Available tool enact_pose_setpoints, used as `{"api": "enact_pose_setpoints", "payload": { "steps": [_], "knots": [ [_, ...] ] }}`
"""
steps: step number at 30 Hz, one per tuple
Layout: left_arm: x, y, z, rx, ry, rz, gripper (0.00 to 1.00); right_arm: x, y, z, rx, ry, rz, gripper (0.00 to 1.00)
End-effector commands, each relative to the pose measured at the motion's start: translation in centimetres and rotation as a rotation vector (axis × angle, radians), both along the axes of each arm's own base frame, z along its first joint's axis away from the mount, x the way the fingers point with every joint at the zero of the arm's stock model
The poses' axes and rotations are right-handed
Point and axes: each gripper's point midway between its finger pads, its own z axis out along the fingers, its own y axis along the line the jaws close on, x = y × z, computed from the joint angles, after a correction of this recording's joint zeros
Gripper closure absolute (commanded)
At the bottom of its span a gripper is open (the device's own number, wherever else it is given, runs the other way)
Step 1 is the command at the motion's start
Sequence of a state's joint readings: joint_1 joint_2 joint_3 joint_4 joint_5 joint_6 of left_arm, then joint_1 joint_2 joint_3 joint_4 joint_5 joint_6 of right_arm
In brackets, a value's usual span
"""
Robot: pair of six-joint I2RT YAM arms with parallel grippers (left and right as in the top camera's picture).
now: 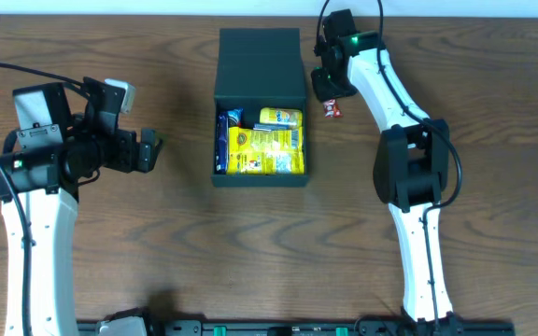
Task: Pack container
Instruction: 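Carry the Milo bar into the box, release it, lift gripper out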
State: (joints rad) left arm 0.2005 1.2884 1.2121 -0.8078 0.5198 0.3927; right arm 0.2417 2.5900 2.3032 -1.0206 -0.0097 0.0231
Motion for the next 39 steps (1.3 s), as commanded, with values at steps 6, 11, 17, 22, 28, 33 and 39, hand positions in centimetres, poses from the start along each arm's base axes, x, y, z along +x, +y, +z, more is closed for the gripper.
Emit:
{"api": "enact_pose_setpoints", "payload": {
  "steps": [6, 11, 17, 22, 28, 33, 39],
  "knots": [
    [-0.1, 0.0, 0.3, -0.002, -0.005, 0.005, 0.05, -0.5, 0.5, -0.5, -0.001, 0.021, 0.015, 0.78],
    [-0.1, 0.0, 0.3, -0.002, -0.005, 0.005, 0.04, -0.6, 0.4, 1.1, -0.001, 0.021, 0.015, 0.81],
    [-0.1, 0.0, 0.3, -0.001, -0.006, 0.005, 0.05, 0.3, 0.7, 7.5, 0.023, -0.062, 0.017, 0.83],
    [-0.1, 0.0, 0.3, -0.001, -0.006, 0.004, 0.05, -0.6, 2.6, 14.7, 0.154, -0.139, 0.057, 0.85],
    [-0.1, 0.0, 0.3, 0.008, -0.011, -0.007, 0.05, -3.7, 4.8, 21.8, 0.266, -0.189, 0.072, 0.87],
    [-0.1, 0.1, 0.3, 0.008, -0.011, -0.006, 0.04, -7.2, 9.7, 20.5, 0.274, -0.09, 0.105, 0.87],
    [-0.1, 0.1, 0.3, 0.011, -0.01, -0.004, 0.05, -11.4, 16.8, 15.4, 0.283, 0.058, 0.076, 0.88]
  ]
}}
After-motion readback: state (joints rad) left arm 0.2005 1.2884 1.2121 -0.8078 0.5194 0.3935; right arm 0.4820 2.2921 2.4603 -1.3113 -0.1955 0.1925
